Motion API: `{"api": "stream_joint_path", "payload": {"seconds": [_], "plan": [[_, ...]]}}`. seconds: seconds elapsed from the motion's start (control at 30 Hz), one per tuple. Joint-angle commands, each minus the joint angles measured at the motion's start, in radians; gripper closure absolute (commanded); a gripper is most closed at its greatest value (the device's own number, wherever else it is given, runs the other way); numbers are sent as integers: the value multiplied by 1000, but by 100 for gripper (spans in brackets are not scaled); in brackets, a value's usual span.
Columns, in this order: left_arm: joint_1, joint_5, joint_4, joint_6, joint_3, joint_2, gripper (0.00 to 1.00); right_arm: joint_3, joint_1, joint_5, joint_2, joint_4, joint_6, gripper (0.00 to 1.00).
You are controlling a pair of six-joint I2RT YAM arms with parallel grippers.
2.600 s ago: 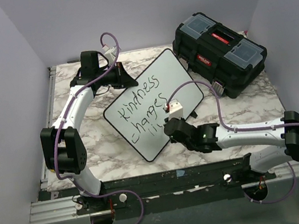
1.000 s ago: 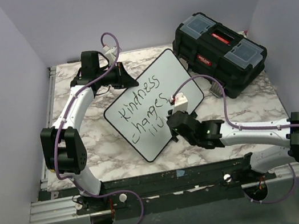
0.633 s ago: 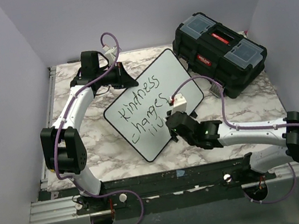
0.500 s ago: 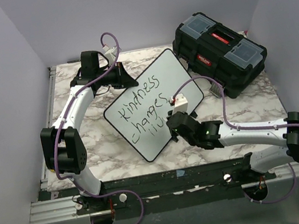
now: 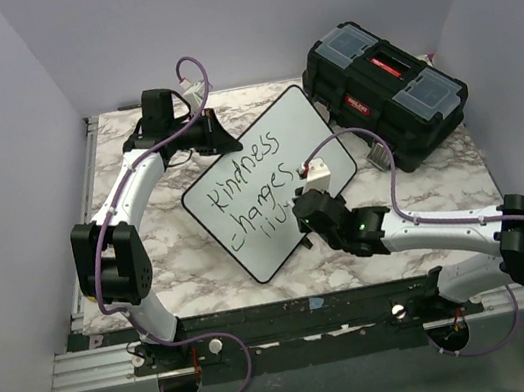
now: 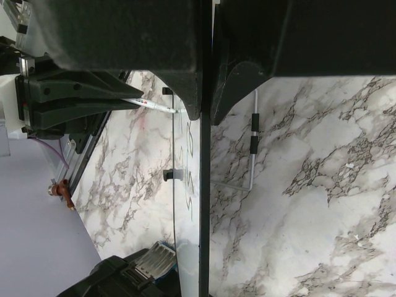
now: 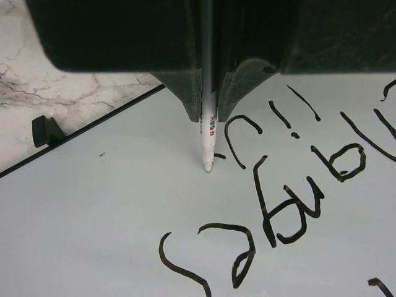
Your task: Write a sentence on the whiteboard
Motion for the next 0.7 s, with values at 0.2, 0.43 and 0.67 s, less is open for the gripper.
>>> {"api": "stream_joint_path", "payload": {"seconds": [0.2, 0.43, 0.67], "plan": [[-12, 22, 51, 32, -2, -47, 100, 30, -6, -76, 29, 23, -47, 99], [-11, 22, 50, 31, 0, -45, 100, 0, -7, -160, 19, 39, -50, 99], [-11, 21, 50, 32, -1, -47, 100, -32, -6, -187, 4, 25, -39, 99]]}}
